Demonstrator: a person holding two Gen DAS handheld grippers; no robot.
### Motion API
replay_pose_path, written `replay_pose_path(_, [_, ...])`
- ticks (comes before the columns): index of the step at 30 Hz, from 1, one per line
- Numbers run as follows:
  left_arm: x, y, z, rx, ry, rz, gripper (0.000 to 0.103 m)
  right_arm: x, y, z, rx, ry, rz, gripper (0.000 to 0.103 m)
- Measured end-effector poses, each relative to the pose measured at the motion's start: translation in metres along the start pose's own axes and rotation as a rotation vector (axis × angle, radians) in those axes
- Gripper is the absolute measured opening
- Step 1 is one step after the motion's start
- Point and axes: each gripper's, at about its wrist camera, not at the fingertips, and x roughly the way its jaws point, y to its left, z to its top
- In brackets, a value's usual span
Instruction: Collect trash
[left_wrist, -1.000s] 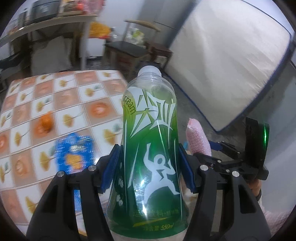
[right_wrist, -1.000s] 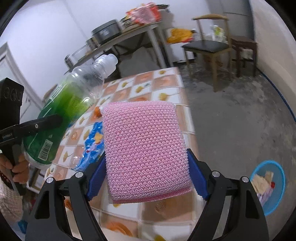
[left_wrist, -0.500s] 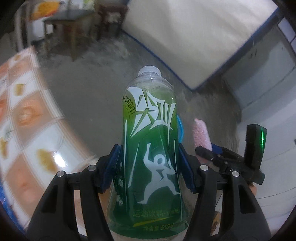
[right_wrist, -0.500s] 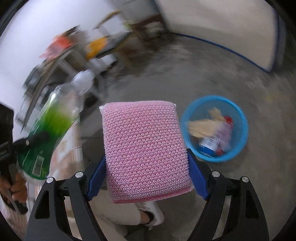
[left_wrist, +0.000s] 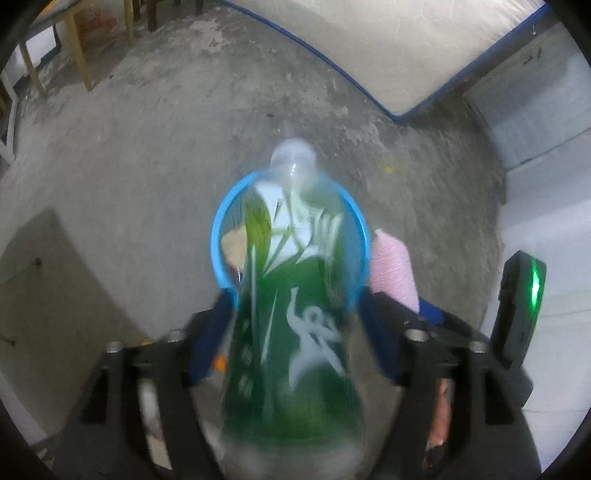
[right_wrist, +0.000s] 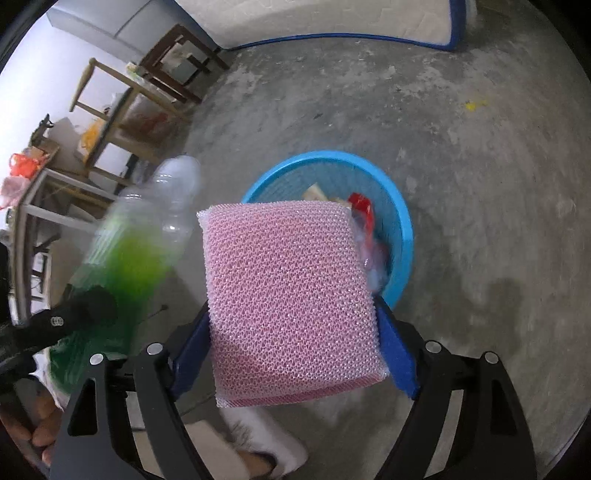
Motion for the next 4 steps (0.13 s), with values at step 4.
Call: replay_pose_path(4, [0.017, 0.011, 0.013, -0.058, -0.053, 0.078, 0.083, 0.054, -0.023, 0.02, 0.041, 0.021, -0.091, 0.084])
